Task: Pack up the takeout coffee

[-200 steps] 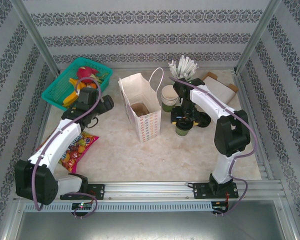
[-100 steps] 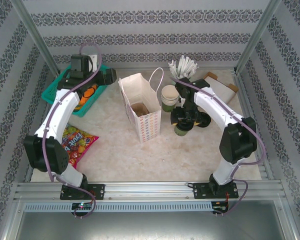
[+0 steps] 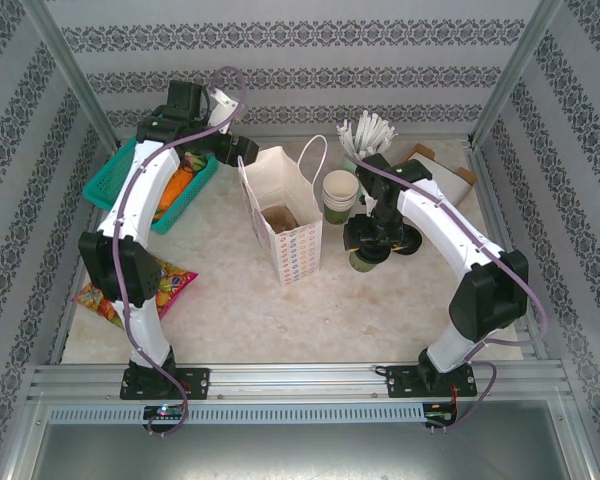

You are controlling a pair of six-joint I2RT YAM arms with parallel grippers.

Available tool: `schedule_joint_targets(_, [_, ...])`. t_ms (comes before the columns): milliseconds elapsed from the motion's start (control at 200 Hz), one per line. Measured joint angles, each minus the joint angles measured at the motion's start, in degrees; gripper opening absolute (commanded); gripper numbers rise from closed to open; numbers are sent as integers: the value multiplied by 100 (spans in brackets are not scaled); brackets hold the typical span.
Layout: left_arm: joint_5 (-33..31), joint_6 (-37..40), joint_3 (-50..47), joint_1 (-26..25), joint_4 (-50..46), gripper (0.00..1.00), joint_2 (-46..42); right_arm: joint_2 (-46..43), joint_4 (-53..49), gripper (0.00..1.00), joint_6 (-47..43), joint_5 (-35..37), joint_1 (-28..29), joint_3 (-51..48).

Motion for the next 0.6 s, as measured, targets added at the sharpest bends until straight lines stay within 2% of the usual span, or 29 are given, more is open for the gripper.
schedule_joint_targets(185, [-24, 562, 476, -256, -455, 59, 352, -120, -46, 73, 0, 13, 0, 0])
schedule_joint_targets(415, [-262, 951, 1224, -496, -844, 29, 905, -291, -131, 73, 4, 20, 0, -24])
schedule_joint_targets(520, [-258, 1043, 1272, -507, -942, 14, 957, -439, -216, 73, 20, 28, 37, -26])
schedule_joint_targets(600, [-262, 1115, 1296, -507, -1021, 11, 957, -568, -315, 73, 26, 37, 76, -26])
